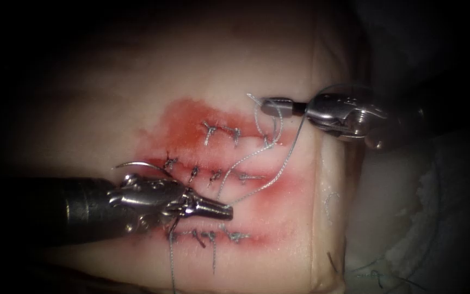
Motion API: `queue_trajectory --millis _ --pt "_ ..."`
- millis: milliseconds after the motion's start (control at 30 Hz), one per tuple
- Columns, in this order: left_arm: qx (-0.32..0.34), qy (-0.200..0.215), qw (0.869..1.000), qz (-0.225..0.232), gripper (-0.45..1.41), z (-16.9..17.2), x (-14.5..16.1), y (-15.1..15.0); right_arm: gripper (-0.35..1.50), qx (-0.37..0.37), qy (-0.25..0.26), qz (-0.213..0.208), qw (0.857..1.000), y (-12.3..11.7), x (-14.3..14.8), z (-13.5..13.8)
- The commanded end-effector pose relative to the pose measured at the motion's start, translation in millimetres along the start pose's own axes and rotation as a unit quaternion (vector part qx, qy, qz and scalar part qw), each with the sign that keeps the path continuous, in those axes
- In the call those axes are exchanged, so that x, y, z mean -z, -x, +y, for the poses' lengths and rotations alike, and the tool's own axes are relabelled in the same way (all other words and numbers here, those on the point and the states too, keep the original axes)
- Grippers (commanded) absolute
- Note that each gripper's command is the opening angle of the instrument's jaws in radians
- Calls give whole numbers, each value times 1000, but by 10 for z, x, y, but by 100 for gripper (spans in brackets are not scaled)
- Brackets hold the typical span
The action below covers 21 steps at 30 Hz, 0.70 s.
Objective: Wound Closure
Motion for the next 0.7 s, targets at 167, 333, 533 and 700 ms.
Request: queue_trajectory --millis 167,333,533,700 --pt "27 -19 999 18 -45 -35 -15 -15 -35 -13 -37 -20 999 0 -15 -13" --pt "44 -30 998 32 -45 -63 -23 -31 -35 -19 -50 -27 998 3 -18 -24" --pt "64 -43 996 48 -45 -91 -35 -47 -35 -20 -60 -32 997 2 -20 -34" --pt "80 -62 994 51 -45 -115 -44 -55 -35 -16 -59 -33 998 -7 -24 -38"
